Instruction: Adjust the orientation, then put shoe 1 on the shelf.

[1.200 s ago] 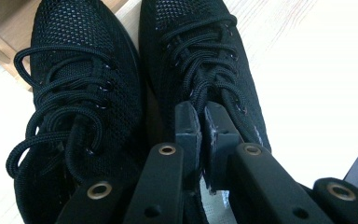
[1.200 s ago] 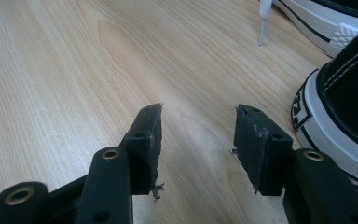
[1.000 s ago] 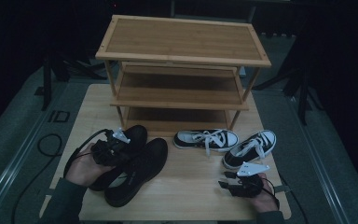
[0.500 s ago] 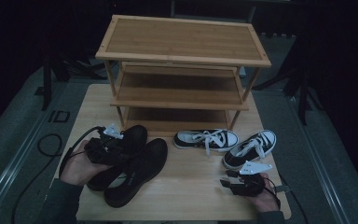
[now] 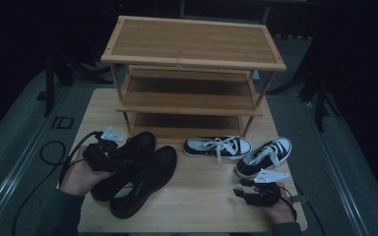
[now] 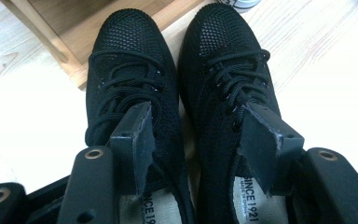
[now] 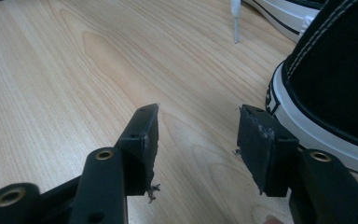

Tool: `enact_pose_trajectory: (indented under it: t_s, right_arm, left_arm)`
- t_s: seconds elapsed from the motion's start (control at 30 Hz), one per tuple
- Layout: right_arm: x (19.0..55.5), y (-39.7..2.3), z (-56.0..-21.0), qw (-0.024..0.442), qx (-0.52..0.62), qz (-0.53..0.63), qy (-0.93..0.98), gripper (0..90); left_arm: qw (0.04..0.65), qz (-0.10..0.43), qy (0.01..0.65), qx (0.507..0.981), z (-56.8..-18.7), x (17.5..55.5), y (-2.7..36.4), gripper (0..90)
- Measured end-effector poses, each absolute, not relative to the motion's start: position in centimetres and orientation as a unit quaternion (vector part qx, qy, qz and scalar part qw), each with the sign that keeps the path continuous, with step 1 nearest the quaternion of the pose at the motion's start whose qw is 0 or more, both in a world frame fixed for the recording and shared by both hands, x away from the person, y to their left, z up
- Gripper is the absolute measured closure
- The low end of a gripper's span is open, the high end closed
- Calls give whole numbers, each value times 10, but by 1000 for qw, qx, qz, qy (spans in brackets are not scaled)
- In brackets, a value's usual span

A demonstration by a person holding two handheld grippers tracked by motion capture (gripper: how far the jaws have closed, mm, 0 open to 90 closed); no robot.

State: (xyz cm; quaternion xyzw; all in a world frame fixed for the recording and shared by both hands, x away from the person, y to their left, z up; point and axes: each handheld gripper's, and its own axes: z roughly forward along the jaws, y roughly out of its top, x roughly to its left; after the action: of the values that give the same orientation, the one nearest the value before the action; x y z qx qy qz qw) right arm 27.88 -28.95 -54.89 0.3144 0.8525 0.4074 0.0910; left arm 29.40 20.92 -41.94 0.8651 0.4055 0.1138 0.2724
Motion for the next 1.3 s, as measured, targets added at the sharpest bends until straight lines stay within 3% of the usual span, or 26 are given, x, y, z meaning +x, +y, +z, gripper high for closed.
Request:
enact_pose_trajectory:
  t_s: [1.3]
  right_arm:
    - [280,-295,-550,101,328,400,850,408]
  left_arm:
    - [277,96,431,853,-429,282,225,300]
